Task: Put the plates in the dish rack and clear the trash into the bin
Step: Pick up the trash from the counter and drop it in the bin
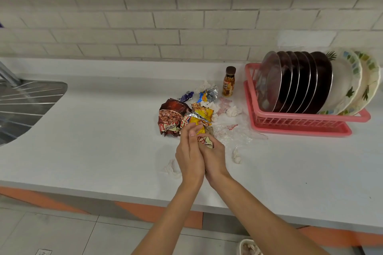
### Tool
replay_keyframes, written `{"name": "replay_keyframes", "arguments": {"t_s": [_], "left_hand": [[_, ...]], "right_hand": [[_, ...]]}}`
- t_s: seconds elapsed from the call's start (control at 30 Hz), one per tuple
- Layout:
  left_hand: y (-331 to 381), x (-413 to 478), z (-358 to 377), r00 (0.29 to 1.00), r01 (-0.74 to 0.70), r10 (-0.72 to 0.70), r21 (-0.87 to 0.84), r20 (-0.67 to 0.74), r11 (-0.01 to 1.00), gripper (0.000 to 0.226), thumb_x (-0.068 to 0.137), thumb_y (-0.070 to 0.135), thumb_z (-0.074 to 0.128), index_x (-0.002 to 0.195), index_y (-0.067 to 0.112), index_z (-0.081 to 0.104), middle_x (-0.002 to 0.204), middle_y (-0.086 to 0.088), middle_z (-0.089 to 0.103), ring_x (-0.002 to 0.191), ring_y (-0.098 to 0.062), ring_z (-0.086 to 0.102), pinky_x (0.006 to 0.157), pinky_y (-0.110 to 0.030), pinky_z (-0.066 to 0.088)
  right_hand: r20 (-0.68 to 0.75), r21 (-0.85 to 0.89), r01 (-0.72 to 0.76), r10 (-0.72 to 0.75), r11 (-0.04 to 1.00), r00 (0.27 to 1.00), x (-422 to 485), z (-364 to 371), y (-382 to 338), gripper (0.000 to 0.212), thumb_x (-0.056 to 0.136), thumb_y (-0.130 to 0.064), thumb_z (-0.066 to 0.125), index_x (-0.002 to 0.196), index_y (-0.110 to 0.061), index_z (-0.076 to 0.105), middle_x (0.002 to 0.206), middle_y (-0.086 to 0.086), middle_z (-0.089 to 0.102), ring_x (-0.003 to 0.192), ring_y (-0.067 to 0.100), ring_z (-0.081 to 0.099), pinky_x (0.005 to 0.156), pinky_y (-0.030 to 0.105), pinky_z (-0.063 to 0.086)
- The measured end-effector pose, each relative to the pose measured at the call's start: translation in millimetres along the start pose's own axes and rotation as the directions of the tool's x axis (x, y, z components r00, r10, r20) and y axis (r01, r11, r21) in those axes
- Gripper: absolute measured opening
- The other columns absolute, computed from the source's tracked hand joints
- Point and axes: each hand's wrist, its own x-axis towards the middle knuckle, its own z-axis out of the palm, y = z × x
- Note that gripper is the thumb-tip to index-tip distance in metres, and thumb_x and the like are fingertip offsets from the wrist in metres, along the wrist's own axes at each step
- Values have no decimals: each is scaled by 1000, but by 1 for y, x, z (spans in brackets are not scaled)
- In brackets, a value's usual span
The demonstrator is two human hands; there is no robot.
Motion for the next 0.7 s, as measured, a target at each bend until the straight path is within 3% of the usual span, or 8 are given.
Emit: {"name": "replay_keyframes", "arguments": {"t_s": [0.1,0.17,0.37,0.5,0.7], "left_hand": [[-2,1,-6,997,-24,24,-4,75,1000,30,100,35,38,116,25,61,107,16,71,105,-3,64,90,-23,49],[-3,1,-11,992,-36,36,-4,121,999,26,100,31,41,112,24,63,107,15,71,105,-5,65,89,-22,49],[-9,-3,-20,986,-34,33,1,165,999,22,101,14,45,102,17,68,100,8,71,100,-9,65,86,-22,50],[-7,-2,-23,983,-5,3,11,184,1000,27,102,7,44,96,13,69,95,5,71,96,-10,65,85,-20,48],[-5,-1,-27,984,6,-8,8,178,1000,25,101,7,45,93,12,69,91,4,71,91,-14,65,83,-22,49]], "right_hand": [[5,24,-76,76,997,997,6,-6,-1,14,84,1,63,87,-9,71,79,17,70,68,25,67,56,30,52],[-8,-50,-85,85,995,996,10,-11,-3,19,82,4,58,84,-10,71,76,19,67,61,26,64,49,30,50],[22,-138,-90,94,986,995,11,-25,-8,28,79,8,52,72,-11,71,62,13,62,46,27,54,39,22,36],[53,-177,-92,103,980,993,11,-31,-12,28,79,8,50,67,-12,67,67,19,60,50,28,56,43,21,32],[81,-225,-92,112,970,990,11,-34,-20,29,75,8,47,63,-13,63,59,9,55,38,19,45,46,24,31]]}}
